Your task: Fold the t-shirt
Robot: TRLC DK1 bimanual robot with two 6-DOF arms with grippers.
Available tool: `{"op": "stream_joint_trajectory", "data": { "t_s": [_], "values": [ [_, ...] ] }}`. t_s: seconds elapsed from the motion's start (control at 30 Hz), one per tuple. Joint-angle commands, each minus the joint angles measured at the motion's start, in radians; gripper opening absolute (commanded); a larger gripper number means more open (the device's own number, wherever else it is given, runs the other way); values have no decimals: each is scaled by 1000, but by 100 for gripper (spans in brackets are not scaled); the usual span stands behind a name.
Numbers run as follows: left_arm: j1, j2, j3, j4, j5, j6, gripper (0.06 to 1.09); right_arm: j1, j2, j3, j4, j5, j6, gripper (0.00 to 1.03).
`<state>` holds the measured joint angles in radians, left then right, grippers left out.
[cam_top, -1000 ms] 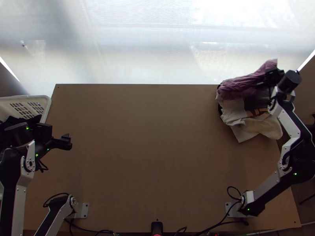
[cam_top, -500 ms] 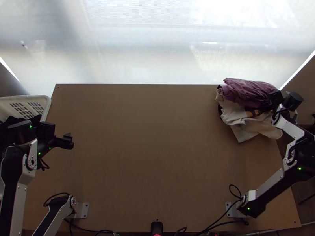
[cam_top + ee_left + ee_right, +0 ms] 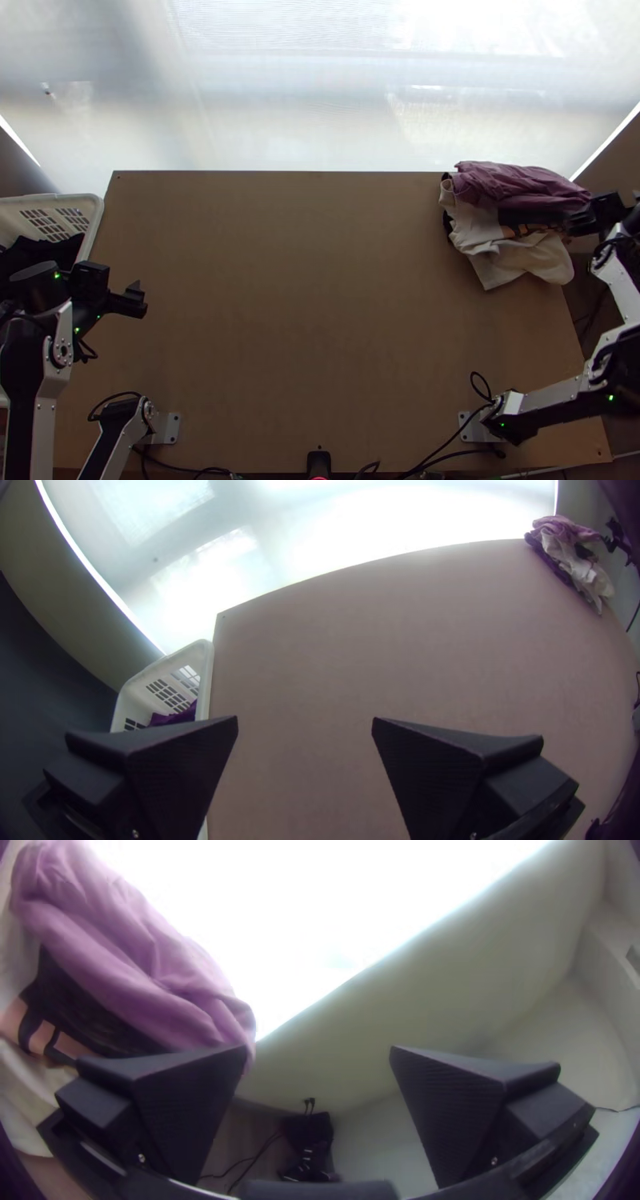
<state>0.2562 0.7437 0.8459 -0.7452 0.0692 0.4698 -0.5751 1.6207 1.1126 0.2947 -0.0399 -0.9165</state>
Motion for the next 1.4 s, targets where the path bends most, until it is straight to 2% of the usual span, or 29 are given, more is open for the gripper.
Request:
{"op": "stream_joint_trajectory", "data": {
  "t_s": [0.0, 0.07, 0.2, 0.3, 0.37, 0.47, 0.5, 0.7, 0.87, 0.97, 1.13, 1.37],
  "values": [
    [21, -40, -11, -11, 3, 15, 104, 49, -171, 16, -78, -20, 41, 97],
    [21, -47, -10, -19, 3, 12, 104, 109, -171, 44, -100, -18, 62, 88],
    [23, -78, 5, -56, 1, 16, 104, 199, -174, 78, -117, 40, 77, 87],
    [28, -109, 7, -77, 1, 18, 104, 208, -202, 85, -152, 54, 150, 84],
    [46, -119, 1, -88, 1, 20, 104, 213, -206, 81, -123, 51, 189, 54],
    [60, -141, -19, -98, 1, 26, 104, 251, -160, 95, 41, 52, 242, 4],
    [60, -145, -21, -103, 1, 26, 104, 270, -133, 125, 38, 52, 277, 3],
    [69, -153, -24, -126, 0, 27, 104, 339, 100, 395, -186, 44, 568, 3],
    [97, -159, -21, -140, 0, 47, 104, 333, 274, 584, -405, -86, 812, 3],
    [104, -168, -31, -146, 0, 47, 104, 337, 286, 533, -416, -110, 824, 3],
    [112, -185, -47, -149, 0, 47, 104, 317, 335, 457, -420, -221, 849, 3],
    [133, -207, -68, -149, 0, 75, 104, 313, 251, 210, -408, -258, 849, 3]
  ]
}}
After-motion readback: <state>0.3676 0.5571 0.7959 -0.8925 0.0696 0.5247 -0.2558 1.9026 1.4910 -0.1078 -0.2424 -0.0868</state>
